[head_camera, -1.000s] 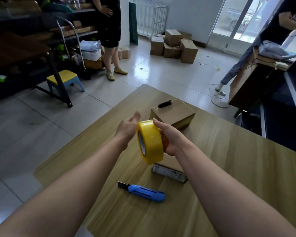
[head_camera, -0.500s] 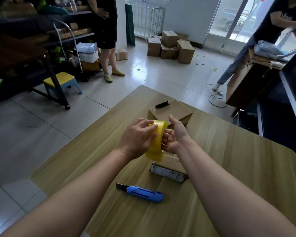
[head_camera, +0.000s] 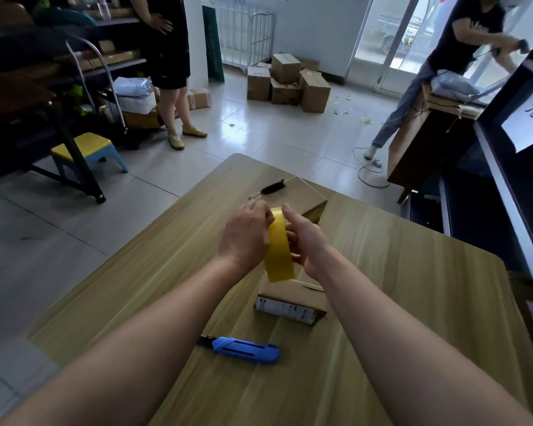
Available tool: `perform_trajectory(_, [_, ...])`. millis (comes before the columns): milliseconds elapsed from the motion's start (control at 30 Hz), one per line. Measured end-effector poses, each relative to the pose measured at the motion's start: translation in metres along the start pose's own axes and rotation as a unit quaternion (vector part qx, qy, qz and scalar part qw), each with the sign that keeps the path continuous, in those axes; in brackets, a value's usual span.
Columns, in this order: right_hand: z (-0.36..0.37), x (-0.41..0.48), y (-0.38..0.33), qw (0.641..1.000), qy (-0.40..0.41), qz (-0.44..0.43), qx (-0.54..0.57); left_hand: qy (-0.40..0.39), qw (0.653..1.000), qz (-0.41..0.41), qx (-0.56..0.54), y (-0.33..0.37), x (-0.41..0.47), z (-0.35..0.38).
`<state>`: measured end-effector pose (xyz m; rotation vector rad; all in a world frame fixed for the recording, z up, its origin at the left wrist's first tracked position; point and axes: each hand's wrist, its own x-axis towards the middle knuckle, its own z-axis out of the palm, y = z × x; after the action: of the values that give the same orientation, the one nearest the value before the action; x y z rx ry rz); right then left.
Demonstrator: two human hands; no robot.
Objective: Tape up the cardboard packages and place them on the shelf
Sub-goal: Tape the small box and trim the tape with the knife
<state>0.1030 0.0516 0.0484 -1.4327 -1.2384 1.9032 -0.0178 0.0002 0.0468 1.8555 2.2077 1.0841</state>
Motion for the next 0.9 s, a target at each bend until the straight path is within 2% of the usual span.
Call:
perform_trajectory(67, [-0.008,-0.005,0.004,0.996,0.009,-0.051,-0.075,-0.016,0.997,-0.066,-0.037,0.006,0.008,0.002])
perform_trajectory(167, [-0.024,-0.012,0.009,0.975,-0.022,-0.095,-0.199,-0.047,0.983,-0.147,-0.100,0.008,0.017,0.007])
perform_trajectory(267, [-0.035,-0.015,0.005,0.960,0.002,-0.120,-0.251,-0.062,0.960,-0.210,-0.176,0.005,0.017,0.014])
perform_trajectory(400, [-0.050,-0.022,0.002,0.944,0.038,-0.149,-0.292,-0.119,0.960,-0.190,-0.170,0.006,0.016,0.023])
perform_trajectory(500, [-0.060,-0.025,0.003,0.927,0.073,-0.157,-0.331,-0.111,0.958,-0.203,-0.168,0.016,0.017,0.030])
perform_trajectory(567, [-0.067,-0.024,0.002,0.905,0.120,-0.161,-0.376,-0.108,0.944,-0.237,-0.202,0.023,0.019,0.036])
perform_trajectory(667, [-0.081,-0.022,-0.001,0.865,0.179,-0.122,-0.453,-0.124,0.922,-0.263,-0.254,0.030,0.022,0.045])
perform_trajectory(733, [-0.091,-0.024,-0.005,0.860,0.183,-0.078,-0.470,-0.132,0.917,-0.266,-0.267,0.035,0.022,0.051])
perform_trajectory(833, [-0.109,-0.028,-0.013,0.876,0.146,0.006,-0.460,-0.141,0.914,-0.261,-0.276,0.044,0.019,0.062])
perform_trajectory(900, [-0.123,-0.035,-0.012,0.910,0.104,0.045,-0.398,-0.138,0.913,-0.266,-0.278,0.050,0.020,0.067])
